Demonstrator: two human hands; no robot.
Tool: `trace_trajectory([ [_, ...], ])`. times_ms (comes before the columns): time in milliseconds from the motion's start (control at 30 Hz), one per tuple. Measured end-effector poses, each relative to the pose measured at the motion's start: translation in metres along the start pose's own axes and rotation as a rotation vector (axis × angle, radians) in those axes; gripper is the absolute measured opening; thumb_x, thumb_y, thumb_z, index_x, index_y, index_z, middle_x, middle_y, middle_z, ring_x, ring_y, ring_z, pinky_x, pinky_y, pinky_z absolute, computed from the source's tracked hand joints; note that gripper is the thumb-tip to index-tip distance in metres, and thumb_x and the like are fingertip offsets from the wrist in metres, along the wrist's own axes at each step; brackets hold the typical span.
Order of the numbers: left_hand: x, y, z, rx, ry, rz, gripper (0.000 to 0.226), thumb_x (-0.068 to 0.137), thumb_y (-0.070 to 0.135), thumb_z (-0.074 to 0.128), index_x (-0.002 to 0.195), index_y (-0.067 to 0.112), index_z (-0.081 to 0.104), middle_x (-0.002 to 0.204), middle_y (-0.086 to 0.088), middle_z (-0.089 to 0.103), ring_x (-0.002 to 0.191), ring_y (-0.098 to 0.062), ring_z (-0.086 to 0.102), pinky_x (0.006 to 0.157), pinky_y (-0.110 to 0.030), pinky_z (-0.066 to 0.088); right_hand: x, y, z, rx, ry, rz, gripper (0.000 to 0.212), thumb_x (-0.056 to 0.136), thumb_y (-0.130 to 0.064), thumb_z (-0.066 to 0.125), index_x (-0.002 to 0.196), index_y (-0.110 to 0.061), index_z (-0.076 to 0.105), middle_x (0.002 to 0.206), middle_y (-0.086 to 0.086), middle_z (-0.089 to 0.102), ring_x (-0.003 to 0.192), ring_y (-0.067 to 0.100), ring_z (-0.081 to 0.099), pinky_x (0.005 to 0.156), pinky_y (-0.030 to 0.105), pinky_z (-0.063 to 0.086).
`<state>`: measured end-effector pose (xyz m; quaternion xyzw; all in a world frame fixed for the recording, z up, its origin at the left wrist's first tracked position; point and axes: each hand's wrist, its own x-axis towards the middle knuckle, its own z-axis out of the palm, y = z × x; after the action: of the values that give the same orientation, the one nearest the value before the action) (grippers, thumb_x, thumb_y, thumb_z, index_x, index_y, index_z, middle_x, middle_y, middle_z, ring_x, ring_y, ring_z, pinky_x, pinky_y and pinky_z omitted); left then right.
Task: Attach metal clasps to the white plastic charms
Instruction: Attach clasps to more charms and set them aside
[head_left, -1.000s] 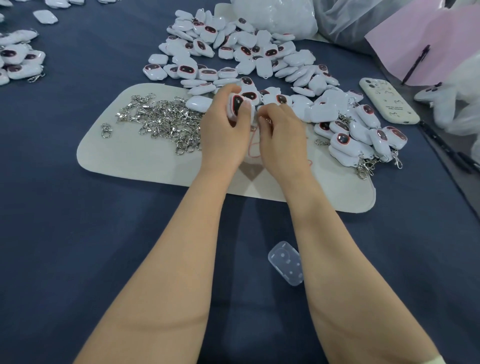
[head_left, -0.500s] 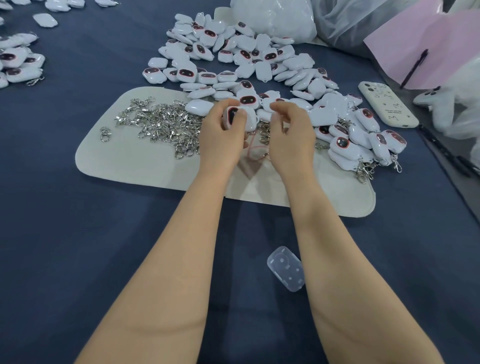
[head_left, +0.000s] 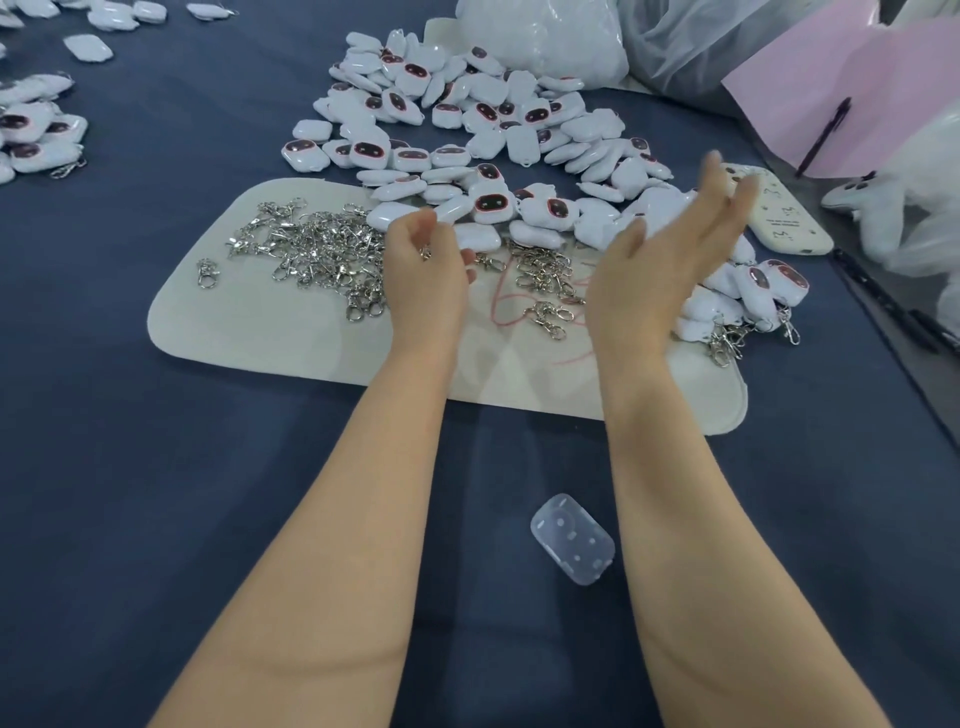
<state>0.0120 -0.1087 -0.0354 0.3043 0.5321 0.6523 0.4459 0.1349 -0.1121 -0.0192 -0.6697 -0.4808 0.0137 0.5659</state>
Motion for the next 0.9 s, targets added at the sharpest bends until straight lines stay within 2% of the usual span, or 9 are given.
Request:
trace_trajectory([
  [33, 0.001, 0.0, 0.0, -0.014, 0.005, -0.007, 0.012, 0.096, 0.012, 0.044, 0.104, 0.017, 0.05, 0.11, -0.003, 0.055, 0.069, -0.008, 0.06, 0.061, -0.021, 0.048, -0.006, -0.003, 0.004, -0.104, -0.042, -0.08, 0.055, 0.089, 0.003, 0.045, 0.142, -0.009, 0.033, 0.156, 0.019, 0.007, 0.145, 0.031, 0.007, 0.119, 0.033, 0.01],
  [100, 0.002, -0.001, 0.001, -0.019, 0.019, -0.007, 0.012, 0.095, 0.009, 0.043, 0.101, 0.017, 0.05, 0.109, -0.005, 0.057, 0.069, -0.009, 0.06, 0.062, -0.022, 0.048, -0.017, -0.008, 0.013, -0.238, -0.162, -0.222, 0.049, 0.089, -0.001, 0.045, 0.136, -0.012, 0.045, 0.156, 0.017, 0.013, 0.145, 0.035, 0.006, 0.118, 0.04, 0.01],
  [200, 0.002, -0.002, 0.002, -0.003, 0.03, 0.006, 0.013, 0.093, 0.007, 0.043, 0.098, 0.017, 0.051, 0.106, -0.007, 0.058, 0.069, -0.011, 0.06, 0.066, -0.027, 0.049, -0.017, -0.005, 0.027, -0.318, -0.443, -0.258, 0.035, 0.092, -0.011, 0.043, 0.124, -0.014, 0.057, 0.141, 0.009, 0.044, 0.135, 0.028, 0.032, 0.113, 0.038, 0.021],
  [267, 0.002, -0.003, 0.002, 0.018, 0.028, 0.016, 0.013, 0.093, 0.006, 0.043, 0.098, 0.015, 0.051, 0.103, -0.007, 0.057, 0.066, -0.01, 0.059, 0.067, -0.028, 0.05, -0.016, -0.002, 0.036, -0.378, -0.591, -0.215, 0.033, 0.093, -0.015, 0.043, 0.122, -0.013, 0.058, 0.136, 0.009, 0.048, 0.131, 0.027, 0.037, 0.111, 0.037, 0.023],
  [400, 0.004, -0.005, 0.003, 0.018, 0.026, 0.01, 0.013, 0.093, 0.006, 0.043, 0.098, 0.015, 0.052, 0.101, -0.007, 0.057, 0.066, -0.011, 0.059, 0.068, -0.028, 0.05, -0.01, 0.0, 0.044, -0.284, -0.505, -0.055, 0.039, 0.09, -0.006, 0.043, 0.13, -0.003, 0.042, 0.146, 0.018, 0.032, 0.133, 0.031, 0.03, 0.11, 0.036, 0.023],
  [533, 0.004, -0.005, 0.003, 0.039, 0.028, 0.024, 0.013, 0.093, 0.007, 0.044, 0.099, 0.015, 0.052, 0.102, -0.006, 0.058, 0.065, -0.009, 0.059, 0.067, -0.027, 0.05, 0.006, 0.002, 0.048, -0.396, -0.52, 0.081, 0.053, 0.089, -0.003, 0.042, 0.14, -0.005, 0.029, 0.155, 0.021, 0.012, 0.134, 0.036, 0.026, 0.109, 0.036, 0.022],
  [600, 0.003, -0.005, 0.004, 0.035, 0.025, 0.026, 0.013, 0.093, 0.007, 0.044, 0.1, 0.014, 0.052, 0.102, -0.005, 0.057, 0.064, -0.009, 0.059, 0.066, -0.027, 0.05, 0.012, 0.004, 0.048, -0.436, -0.544, 0.096, 0.053, 0.087, -0.003, 0.044, 0.139, -0.005, 0.031, 0.154, 0.02, 0.014, 0.132, 0.037, 0.03, 0.106, 0.038, 0.028],
  [733, 0.003, -0.005, 0.004, 0.031, 0.027, 0.031, 0.012, 0.093, 0.007, 0.043, 0.099, 0.013, 0.052, 0.102, -0.004, 0.057, 0.064, -0.008, 0.058, 0.066, -0.026, 0.05, 0.016, 0.007, 0.047, -0.478, -0.545, 0.028, 0.046, 0.084, -0.001, 0.046, 0.13, -0.004, 0.04, 0.141, 0.013, 0.034, 0.123, 0.034, 0.044, 0.095, 0.038, 0.039],
  [900, 0.003, -0.005, 0.004, 0.031, 0.02, 0.029, 0.013, 0.093, 0.008, 0.044, 0.096, 0.016, 0.052, 0.101, -0.003, 0.058, 0.064, -0.008, 0.059, 0.067, -0.026, 0.05, 0.015, 0.01, 0.042, -0.482, -0.527, 0.028, 0.035, 0.088, -0.005, 0.047, 0.123, -0.003, 0.049, 0.141, 0.011, 0.033, 0.113, 0.031, 0.05, 0.087, 0.033, 0.038],
])
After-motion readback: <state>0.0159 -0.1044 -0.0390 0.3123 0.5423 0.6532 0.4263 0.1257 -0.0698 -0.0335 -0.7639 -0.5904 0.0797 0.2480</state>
